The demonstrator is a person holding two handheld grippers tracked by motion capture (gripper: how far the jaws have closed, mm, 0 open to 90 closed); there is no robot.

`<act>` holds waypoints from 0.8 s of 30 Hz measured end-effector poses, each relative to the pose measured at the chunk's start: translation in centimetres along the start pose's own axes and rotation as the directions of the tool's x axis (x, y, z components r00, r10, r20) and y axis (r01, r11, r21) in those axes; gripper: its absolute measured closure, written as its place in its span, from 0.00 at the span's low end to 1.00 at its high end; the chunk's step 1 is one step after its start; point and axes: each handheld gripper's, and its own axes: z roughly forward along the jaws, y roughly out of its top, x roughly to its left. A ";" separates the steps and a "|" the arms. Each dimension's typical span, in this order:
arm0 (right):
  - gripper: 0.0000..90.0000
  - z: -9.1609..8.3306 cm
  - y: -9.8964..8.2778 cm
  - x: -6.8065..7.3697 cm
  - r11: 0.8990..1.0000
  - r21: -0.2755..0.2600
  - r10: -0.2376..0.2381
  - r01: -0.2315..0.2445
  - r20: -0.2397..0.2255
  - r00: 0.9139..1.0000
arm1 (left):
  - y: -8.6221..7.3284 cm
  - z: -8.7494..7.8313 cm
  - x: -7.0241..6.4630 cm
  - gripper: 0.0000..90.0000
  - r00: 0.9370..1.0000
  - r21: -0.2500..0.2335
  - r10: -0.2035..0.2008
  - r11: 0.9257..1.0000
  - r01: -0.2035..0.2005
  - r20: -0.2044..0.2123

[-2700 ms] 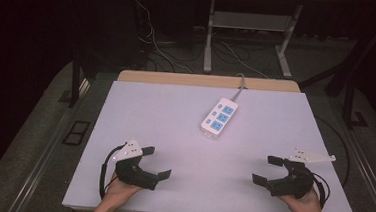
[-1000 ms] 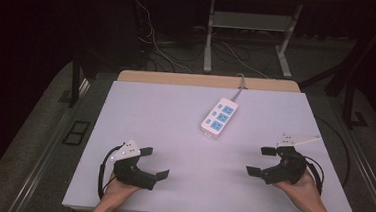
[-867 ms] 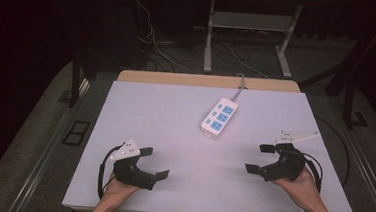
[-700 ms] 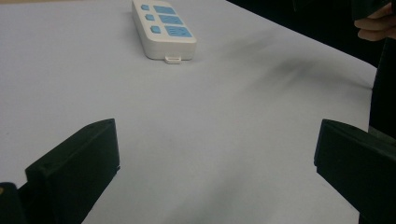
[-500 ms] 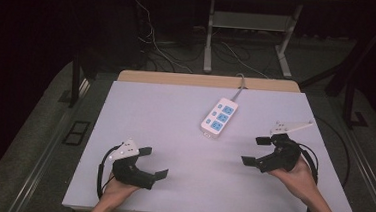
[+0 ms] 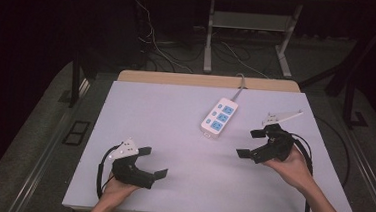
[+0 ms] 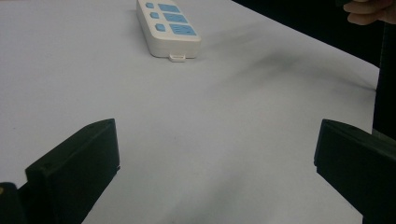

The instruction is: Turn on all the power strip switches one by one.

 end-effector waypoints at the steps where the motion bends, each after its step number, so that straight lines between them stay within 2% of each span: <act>1: 0.01 0.0 0.0 0.0 1.000 0.000 0.000 0.000 0.000 1.000 | 0.0 0.0 0.0 0.00 1.000 0.000 0.000 1.000 0.000 0.000; 24: 0.01 2.4 3.0 -0.9 0.999 0.044 -0.020 0.020 -0.013 1.000 | 0.0 0.0 0.0 0.00 1.000 -0.003 0.000 1.000 0.000 0.004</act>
